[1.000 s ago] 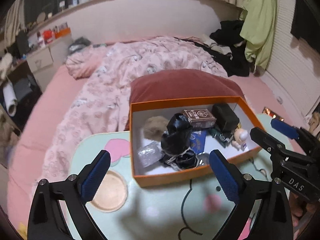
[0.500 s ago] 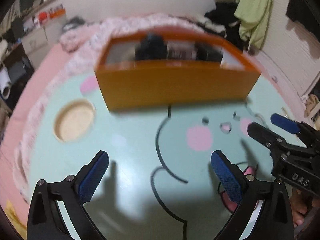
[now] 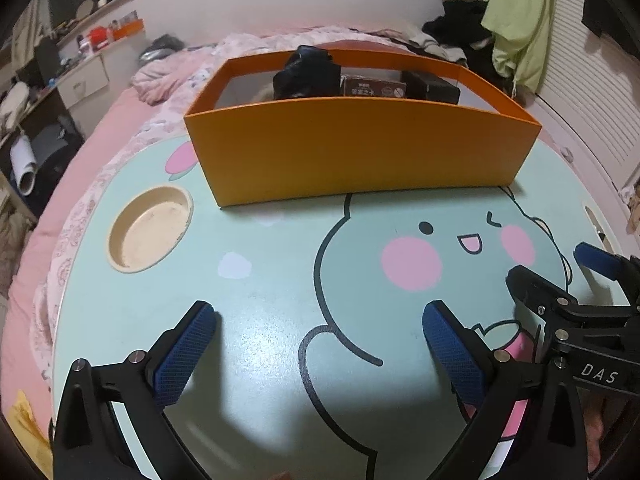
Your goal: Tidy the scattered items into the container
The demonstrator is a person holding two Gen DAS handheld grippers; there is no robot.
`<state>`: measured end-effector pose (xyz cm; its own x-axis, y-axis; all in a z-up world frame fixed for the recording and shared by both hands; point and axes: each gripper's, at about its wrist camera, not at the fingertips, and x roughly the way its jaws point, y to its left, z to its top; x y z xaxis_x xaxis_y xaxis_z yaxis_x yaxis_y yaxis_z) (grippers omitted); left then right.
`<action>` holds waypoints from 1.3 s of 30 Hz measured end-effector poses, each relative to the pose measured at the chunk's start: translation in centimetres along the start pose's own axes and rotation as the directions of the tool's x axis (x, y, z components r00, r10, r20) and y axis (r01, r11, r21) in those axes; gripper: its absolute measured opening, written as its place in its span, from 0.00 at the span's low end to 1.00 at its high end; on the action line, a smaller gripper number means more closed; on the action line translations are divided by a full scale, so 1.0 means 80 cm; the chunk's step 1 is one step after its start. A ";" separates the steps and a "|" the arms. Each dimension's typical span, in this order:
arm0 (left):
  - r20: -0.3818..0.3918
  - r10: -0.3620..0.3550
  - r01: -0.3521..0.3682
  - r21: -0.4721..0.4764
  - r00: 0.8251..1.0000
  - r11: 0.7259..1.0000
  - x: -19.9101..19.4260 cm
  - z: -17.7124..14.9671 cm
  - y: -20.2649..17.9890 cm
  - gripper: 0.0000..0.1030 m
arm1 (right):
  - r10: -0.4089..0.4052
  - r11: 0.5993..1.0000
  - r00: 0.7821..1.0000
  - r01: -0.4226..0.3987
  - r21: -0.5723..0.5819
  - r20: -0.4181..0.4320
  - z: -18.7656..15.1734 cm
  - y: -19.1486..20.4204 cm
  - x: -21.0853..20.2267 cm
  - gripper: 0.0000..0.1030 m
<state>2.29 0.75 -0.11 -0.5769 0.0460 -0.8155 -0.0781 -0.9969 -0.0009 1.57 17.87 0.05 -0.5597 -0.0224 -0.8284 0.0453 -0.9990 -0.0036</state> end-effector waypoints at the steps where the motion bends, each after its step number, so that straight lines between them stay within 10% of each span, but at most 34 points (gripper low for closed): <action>1: 0.002 0.000 0.000 0.000 1.000 1.000 0.000 0.000 0.001 1.00 | -0.002 1.000 1.000 0.002 0.003 0.000 0.001 -0.001 -0.001 1.00; 39: 0.005 -0.002 0.002 -0.001 1.000 1.000 0.001 0.001 0.000 1.00 | -0.008 1.000 1.000 0.008 0.008 0.000 0.002 -0.001 -0.001 1.00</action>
<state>2.18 0.72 -0.15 -0.5808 0.0480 -0.8126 -0.0784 -0.9969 -0.0029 1.47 17.91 0.21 -0.5600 -0.0142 -0.8284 0.0343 -0.9994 -0.0061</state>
